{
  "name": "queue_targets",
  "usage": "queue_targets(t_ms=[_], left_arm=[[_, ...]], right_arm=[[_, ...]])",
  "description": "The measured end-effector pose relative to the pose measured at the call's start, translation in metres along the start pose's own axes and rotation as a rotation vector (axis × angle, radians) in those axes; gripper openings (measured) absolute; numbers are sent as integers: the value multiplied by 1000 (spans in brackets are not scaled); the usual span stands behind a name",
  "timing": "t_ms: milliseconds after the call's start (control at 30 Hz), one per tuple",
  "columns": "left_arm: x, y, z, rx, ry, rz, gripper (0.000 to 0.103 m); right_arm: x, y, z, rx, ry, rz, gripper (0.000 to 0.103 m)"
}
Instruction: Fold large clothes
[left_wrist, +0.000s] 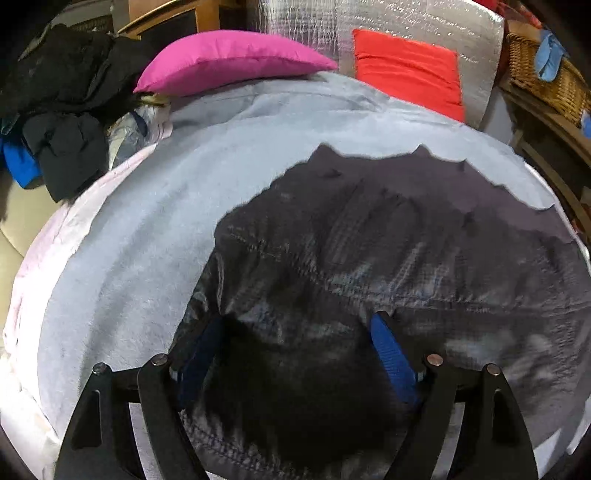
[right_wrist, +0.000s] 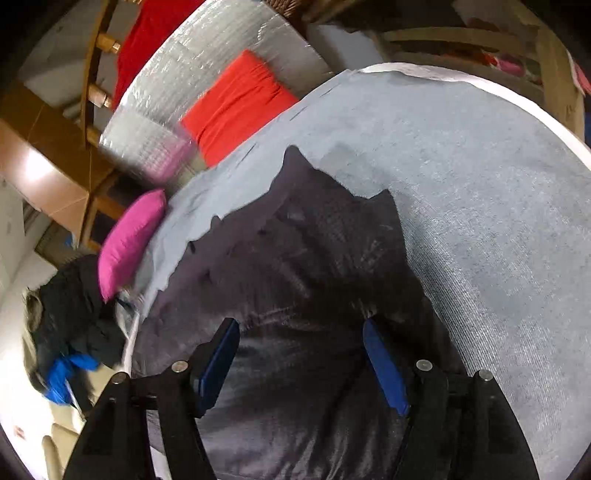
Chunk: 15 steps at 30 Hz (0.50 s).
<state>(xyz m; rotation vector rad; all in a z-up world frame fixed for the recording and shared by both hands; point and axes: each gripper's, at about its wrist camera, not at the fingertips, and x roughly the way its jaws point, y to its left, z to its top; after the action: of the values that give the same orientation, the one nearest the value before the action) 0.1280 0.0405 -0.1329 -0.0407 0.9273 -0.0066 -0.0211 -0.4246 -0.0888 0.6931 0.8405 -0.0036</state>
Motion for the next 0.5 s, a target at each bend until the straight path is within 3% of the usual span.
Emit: queue_targets(t_ms=[167,300,433,500], left_arm=[[-13,-21,33,5,-61,-101,83],[11,-53,56,59,-4,-141,83],[41,-57,67,37,74,-127,83],[66,-48,69,8,140,-100,83]], right_arm=[[-1,44,23,-104,14,56,76],[41,68,41,-130,135,76,79],[95,84,46,-136,281,107,79],[105,76,51,-132,277,76,79]])
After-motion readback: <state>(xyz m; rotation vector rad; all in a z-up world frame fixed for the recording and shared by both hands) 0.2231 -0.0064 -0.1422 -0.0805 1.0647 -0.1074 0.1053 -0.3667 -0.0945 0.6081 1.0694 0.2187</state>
